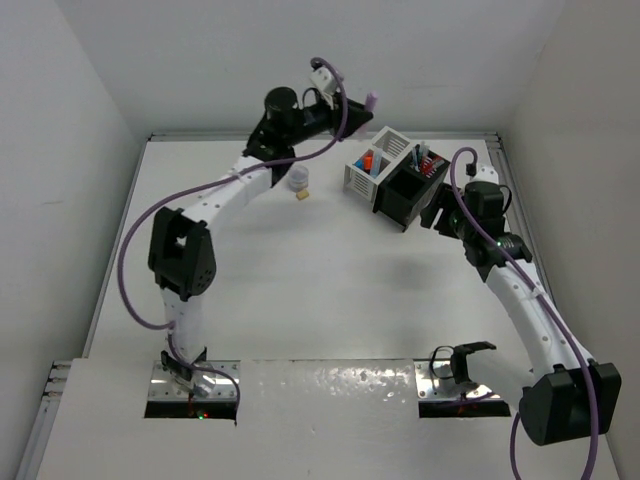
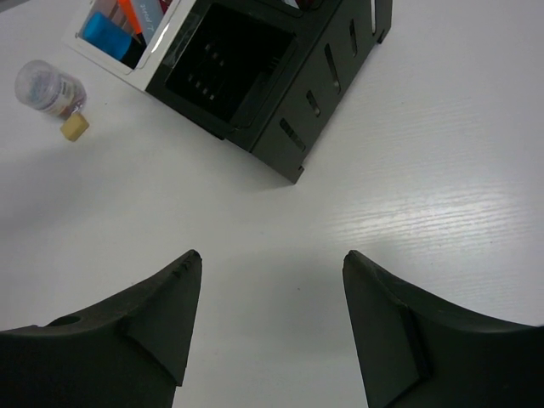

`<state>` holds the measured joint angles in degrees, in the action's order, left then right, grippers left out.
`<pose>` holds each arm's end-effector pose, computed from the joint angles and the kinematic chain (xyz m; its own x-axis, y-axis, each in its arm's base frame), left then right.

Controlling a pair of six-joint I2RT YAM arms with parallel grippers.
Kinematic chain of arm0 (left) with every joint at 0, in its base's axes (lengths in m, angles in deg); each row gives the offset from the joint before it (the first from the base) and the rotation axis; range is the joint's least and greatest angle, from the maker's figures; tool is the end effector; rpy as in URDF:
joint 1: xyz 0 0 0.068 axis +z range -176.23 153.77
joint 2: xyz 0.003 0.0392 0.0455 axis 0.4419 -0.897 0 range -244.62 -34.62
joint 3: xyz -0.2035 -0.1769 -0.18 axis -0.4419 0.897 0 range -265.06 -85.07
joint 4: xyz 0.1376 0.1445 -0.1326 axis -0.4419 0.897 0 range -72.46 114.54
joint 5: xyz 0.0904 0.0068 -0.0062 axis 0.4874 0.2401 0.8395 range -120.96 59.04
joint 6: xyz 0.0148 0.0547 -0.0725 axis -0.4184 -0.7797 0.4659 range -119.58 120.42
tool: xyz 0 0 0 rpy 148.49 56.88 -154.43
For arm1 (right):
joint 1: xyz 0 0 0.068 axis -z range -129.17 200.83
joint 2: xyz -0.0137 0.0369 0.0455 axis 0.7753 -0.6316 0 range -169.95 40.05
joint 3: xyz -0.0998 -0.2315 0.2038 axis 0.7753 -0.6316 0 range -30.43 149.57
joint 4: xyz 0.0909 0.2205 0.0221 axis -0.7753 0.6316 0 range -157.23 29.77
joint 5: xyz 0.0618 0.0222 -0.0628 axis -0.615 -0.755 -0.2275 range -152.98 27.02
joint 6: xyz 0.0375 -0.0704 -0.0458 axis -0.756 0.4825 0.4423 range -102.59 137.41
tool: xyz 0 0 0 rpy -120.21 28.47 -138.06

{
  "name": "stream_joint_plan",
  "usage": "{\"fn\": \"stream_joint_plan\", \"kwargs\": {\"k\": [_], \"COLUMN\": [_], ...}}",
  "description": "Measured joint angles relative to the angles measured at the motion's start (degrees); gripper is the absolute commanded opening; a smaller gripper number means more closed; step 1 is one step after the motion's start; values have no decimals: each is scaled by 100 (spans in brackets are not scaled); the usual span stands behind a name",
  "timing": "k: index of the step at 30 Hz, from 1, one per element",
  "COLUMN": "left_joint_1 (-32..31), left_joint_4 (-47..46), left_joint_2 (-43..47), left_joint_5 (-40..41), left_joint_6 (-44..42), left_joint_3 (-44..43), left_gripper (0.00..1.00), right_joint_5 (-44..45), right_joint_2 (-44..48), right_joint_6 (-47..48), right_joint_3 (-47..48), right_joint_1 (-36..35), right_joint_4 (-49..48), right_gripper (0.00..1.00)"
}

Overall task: Sort the stationery into containers
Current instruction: Place the pen in the storage box.

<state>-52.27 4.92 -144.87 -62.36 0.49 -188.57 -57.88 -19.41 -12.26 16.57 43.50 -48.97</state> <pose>0.4308 -0.2583 0.4590 0.0908 -0.0457 -0.9948 0.8405 0.5393 0.0520 0.2215 0.0211 0.3172 -0.4656 0.4372 -0.7695 0.2063 0.8991 0.3861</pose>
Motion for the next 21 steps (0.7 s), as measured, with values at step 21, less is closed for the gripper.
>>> {"fn": "stream_joint_plan", "kwargs": {"k": [21], "left_joint_1": [-612], "left_joint_4": [-3958], "left_joint_2": [-2411], "left_joint_5": [1370], "left_joint_6": [1421], "left_joint_3": [542], "left_gripper": [0], "right_joint_5": [385], "right_joint_2": [-820], "right_joint_6": [787], "right_joint_3": [1351], "right_joint_1": [168], "right_joint_4": [1360], "right_gripper": [69]}}
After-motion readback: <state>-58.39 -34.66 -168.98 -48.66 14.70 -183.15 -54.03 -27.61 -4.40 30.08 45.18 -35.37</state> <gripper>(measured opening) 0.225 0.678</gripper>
